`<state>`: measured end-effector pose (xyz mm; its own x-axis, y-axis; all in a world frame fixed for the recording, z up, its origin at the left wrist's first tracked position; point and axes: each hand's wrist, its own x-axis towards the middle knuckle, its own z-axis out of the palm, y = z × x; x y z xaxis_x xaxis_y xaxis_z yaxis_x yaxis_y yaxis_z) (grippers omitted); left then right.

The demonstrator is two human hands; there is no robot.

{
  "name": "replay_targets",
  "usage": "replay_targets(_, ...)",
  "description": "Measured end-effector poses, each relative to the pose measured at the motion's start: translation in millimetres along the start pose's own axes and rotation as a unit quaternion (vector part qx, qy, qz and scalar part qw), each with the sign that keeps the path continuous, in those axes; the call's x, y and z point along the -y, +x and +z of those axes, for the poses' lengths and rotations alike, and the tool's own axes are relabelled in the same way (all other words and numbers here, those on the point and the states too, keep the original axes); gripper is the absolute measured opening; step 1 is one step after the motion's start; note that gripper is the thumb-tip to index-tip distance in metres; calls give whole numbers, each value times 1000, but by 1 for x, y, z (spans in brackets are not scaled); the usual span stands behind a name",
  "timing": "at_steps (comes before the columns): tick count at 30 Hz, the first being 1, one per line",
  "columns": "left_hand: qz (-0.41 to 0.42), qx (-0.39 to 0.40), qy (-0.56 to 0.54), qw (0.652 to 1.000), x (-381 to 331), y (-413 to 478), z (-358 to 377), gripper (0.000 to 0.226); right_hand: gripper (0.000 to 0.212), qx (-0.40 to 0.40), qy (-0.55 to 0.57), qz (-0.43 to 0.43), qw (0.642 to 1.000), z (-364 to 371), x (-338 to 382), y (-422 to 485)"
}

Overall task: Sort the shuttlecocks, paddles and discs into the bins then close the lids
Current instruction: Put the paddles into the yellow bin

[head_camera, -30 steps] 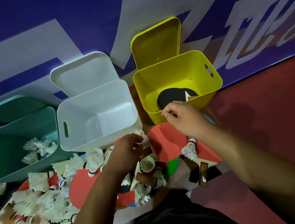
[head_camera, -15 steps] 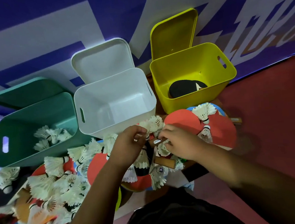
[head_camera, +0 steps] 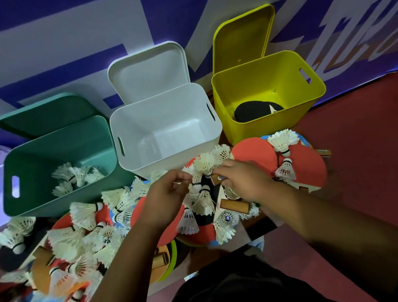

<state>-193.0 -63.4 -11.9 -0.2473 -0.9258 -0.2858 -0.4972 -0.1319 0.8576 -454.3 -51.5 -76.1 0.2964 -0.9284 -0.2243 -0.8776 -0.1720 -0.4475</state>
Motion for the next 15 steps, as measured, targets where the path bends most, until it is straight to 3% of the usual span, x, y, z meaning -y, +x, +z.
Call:
replay_targets(3,-1,4,-6,1000,-1,1,-2,18,51,-27,35,-7,999,-10,7,-7)
replay_targets(8,-4,17,-11,1000,-13,5,3,18,39,-77,29,-48,995,-31,22,-19)
replay_targets(15,18,38,-11,999,-41,18,15,19,45,-152,40,-58,986,-89,41,-39)
